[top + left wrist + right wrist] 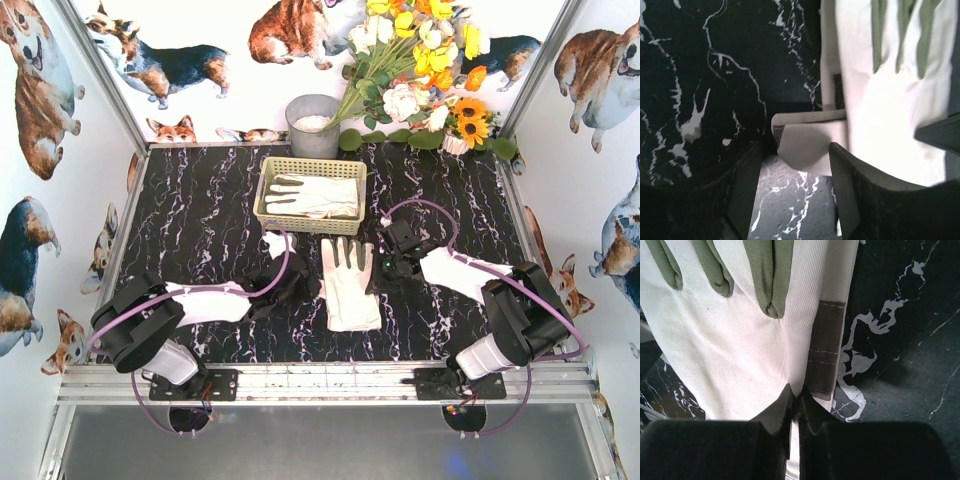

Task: Put the gloves into the storage basket
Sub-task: Pair the glove with the glove.

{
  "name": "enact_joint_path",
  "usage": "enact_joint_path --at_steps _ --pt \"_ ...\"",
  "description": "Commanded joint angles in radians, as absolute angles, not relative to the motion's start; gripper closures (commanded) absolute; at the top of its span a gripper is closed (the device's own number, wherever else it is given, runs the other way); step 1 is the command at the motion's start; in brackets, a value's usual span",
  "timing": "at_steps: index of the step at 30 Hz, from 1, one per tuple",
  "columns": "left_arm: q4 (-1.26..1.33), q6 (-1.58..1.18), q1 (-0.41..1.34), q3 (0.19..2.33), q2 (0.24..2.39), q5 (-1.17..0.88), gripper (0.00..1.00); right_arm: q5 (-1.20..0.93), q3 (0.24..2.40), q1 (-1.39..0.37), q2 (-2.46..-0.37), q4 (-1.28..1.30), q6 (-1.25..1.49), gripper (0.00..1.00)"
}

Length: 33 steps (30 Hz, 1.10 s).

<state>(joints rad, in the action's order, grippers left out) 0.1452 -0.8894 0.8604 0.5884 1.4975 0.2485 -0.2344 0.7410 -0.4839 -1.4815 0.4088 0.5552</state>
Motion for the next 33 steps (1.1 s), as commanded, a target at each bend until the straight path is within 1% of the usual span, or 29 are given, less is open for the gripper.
enact_joint_path --at_steps 1,5,8,16,23,24,25,29,31,33 --pt "0.336 -0.936 0.819 0.494 1.508 0.168 0.50 -0.229 0.738 -0.483 -1.484 0.382 0.558 1.00" --pt "0.456 -0.953 0.790 0.441 1.525 0.108 0.52 -0.222 0.736 -0.483 -1.490 0.386 0.554 1.00" --pt "0.512 -0.940 0.781 0.445 1.562 0.043 0.53 -0.222 0.738 -0.483 -1.498 0.385 0.553 1.00" --pt "0.534 -0.927 0.776 0.461 1.641 -0.035 0.54 -0.215 0.739 -0.483 -1.502 0.389 0.552 1.00" --pt "0.544 -0.918 0.775 0.448 1.622 -0.064 0.58 -0.220 0.735 -0.476 -1.509 0.380 0.563 1.00" --pt "0.537 -0.913 0.775 0.450 1.617 -0.067 0.61 -0.221 0.735 -0.476 -1.510 0.379 0.564 1.00" --pt "0.528 -0.908 0.775 0.454 1.614 -0.069 0.66 -0.223 0.736 -0.474 -1.511 0.375 0.566 1.00" --pt "0.505 -0.902 0.775 0.449 1.601 -0.061 0.90 -0.243 0.744 -0.469 -1.506 0.378 0.549 1.00" --pt "0.494 -0.907 0.775 0.445 1.597 -0.052 1.00 -0.258 0.755 -0.462 -1.489 0.385 0.517 0.85" --pt "0.480 -0.912 0.776 0.443 1.591 -0.042 1.00 -0.264 0.757 -0.453 -1.440 0.392 0.490 0.72"
